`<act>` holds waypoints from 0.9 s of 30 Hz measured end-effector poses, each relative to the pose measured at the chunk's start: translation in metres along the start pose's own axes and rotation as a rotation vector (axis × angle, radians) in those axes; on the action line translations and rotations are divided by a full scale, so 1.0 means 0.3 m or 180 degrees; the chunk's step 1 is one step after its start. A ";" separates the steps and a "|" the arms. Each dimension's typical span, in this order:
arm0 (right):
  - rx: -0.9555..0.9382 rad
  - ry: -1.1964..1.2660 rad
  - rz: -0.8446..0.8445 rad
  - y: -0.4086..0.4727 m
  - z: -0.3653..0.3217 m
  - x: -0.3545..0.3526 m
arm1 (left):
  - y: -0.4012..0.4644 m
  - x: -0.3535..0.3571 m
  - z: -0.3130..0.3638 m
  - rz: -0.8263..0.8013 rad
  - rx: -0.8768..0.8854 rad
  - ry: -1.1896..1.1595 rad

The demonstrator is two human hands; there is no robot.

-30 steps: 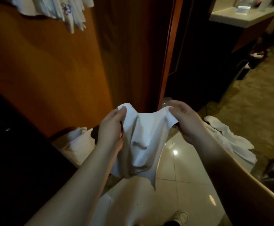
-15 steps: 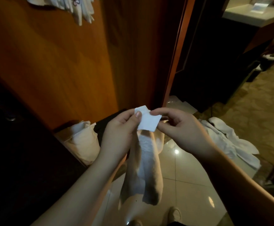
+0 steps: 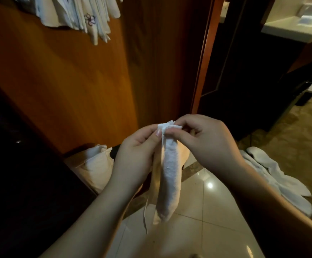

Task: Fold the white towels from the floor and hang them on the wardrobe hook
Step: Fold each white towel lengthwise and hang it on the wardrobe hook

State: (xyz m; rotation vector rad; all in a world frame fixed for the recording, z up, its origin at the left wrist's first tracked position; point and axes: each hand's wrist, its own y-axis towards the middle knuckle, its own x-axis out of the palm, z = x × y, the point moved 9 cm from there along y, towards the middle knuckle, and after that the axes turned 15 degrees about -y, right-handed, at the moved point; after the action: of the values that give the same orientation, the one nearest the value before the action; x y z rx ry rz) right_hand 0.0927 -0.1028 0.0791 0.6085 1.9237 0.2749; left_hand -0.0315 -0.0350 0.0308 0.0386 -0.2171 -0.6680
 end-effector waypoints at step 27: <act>-0.0296 -0.0322 -0.2541 0.041 0.362 0.083 | 0.100 -0.045 0.178 0.0195 0.0509 -0.0446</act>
State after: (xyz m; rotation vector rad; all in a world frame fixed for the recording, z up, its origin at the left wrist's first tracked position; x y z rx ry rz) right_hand 0.1863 -0.0881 0.0194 -0.2260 1.8873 -0.1742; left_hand -0.0350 -0.0013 0.0837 0.1381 -0.4047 -0.5915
